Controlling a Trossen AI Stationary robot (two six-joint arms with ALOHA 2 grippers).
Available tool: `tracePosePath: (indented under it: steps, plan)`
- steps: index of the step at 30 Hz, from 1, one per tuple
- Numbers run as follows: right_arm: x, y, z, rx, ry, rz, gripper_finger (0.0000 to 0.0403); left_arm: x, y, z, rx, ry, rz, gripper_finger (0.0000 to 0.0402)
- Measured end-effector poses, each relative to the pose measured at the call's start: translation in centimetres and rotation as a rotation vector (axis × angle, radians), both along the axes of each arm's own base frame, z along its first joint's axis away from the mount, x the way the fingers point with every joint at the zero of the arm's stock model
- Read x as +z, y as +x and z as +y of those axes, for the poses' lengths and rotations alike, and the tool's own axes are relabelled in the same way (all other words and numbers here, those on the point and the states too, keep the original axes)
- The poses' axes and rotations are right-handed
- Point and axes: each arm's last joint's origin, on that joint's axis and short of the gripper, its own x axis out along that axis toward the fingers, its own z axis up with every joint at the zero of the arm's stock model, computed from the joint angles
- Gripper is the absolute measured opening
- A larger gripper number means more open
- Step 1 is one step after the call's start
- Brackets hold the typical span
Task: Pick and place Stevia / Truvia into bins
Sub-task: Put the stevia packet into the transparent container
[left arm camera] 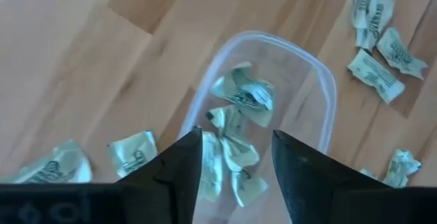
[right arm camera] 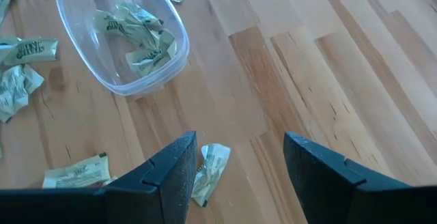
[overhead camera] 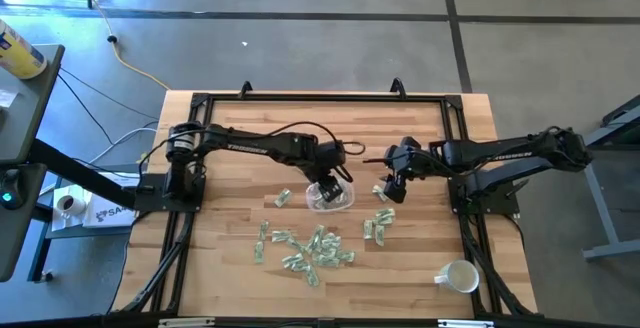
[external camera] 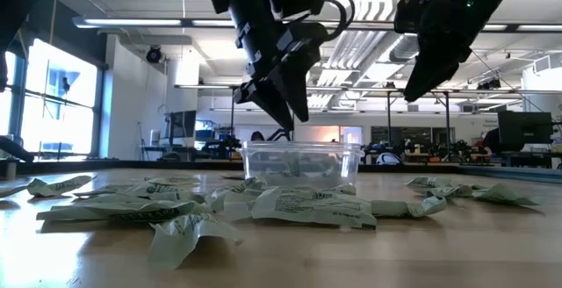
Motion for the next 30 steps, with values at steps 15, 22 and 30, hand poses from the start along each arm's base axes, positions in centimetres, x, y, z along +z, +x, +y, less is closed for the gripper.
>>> tracePosePath:
  steps: [15,22,30]
  plan:
    - [0.0,0.0,0.0,-0.001,0.000,0.002,0.0209,-0.1,-0.4,0.9,-0.002,0.007,0.029,0.0189]
    - [0.0,0.0,0.1,0.017,0.011,0.007,0.0211,-0.1,-0.4,1.0,-0.005,0.020,0.030,0.0188]
    - [-0.9,-0.8,0.3,-0.011,0.129,0.089,0.0213,-0.3,-0.9,1.8,0.009,0.038,0.077,0.0183]
